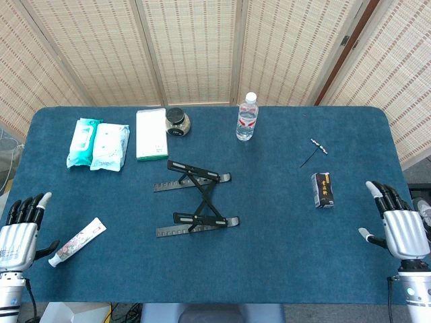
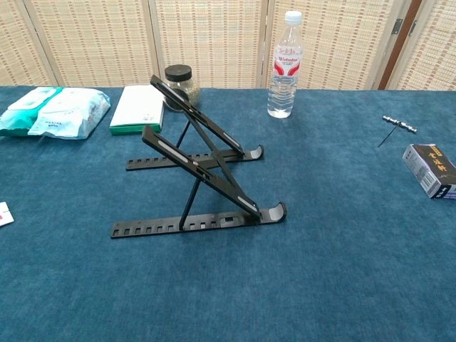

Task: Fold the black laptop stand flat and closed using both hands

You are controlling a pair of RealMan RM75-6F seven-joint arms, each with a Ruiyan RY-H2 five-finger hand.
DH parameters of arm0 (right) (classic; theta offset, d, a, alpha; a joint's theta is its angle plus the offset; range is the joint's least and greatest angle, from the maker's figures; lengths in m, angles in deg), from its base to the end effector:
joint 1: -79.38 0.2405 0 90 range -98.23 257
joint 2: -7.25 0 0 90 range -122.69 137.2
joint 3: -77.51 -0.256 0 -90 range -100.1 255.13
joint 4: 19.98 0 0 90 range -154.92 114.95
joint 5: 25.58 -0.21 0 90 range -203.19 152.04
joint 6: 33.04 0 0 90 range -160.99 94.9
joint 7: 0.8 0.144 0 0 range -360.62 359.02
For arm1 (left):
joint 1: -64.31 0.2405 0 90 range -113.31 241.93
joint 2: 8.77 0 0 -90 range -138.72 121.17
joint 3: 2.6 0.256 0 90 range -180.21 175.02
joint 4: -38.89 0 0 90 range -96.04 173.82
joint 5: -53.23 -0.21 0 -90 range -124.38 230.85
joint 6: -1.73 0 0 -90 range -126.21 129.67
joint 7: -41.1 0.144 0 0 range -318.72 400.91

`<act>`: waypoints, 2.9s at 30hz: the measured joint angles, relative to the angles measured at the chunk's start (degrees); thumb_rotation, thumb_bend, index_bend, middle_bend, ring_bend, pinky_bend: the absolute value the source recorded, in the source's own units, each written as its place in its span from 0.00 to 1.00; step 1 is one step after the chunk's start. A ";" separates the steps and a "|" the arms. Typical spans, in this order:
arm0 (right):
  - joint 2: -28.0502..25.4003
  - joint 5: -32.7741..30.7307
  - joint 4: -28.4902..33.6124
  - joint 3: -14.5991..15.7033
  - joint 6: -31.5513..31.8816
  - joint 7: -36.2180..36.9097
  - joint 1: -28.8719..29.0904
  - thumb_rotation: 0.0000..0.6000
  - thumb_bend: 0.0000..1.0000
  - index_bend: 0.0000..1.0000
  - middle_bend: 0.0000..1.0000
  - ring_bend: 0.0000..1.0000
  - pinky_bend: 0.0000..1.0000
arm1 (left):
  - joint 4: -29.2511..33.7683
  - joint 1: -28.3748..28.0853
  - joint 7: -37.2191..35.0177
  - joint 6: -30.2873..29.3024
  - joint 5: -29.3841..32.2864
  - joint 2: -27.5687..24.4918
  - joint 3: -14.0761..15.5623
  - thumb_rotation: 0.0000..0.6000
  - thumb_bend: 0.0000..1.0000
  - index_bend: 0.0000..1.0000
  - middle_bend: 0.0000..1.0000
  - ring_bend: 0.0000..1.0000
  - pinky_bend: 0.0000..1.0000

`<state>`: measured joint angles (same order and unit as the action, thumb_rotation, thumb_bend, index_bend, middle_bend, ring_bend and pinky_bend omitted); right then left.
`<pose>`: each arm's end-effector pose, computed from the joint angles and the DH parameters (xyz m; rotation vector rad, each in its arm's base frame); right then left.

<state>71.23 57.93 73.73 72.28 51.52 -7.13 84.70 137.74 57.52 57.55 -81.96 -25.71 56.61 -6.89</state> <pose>-0.3074 -0.1916 0.1646 1.3654 -0.8285 0.8483 -0.2951 0.1933 0.1474 -1.3745 -0.8353 -0.7533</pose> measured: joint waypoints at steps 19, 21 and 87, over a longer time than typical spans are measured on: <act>-3.94 5.62 4.81 1.14 -4.25 7.81 3.06 1.00 0.05 0.08 0.11 0.11 0.34 | -0.12 0.38 -0.69 -0.76 -0.63 -0.13 0.19 1.00 0.15 0.00 0.08 0.07 0.00; -4.76 7.09 5.95 1.25 -6.17 9.26 4.72 1.00 0.05 0.07 0.11 0.10 0.34 | -0.01 0.45 -0.68 -0.77 -0.61 -0.25 0.26 1.00 0.15 0.00 0.08 0.07 0.00; 34.39 -0.45 -7.70 -8.89 -29.19 -1.72 43.14 1.00 0.05 0.00 0.00 0.00 0.00 | 0.27 1.37 -3.35 -0.70 -2.00 -1.95 1.27 1.00 0.15 0.00 0.08 0.07 0.00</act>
<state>105.62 57.48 66.03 63.39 22.32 -8.85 127.85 138.00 58.89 54.20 -82.66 -27.71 54.66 -5.62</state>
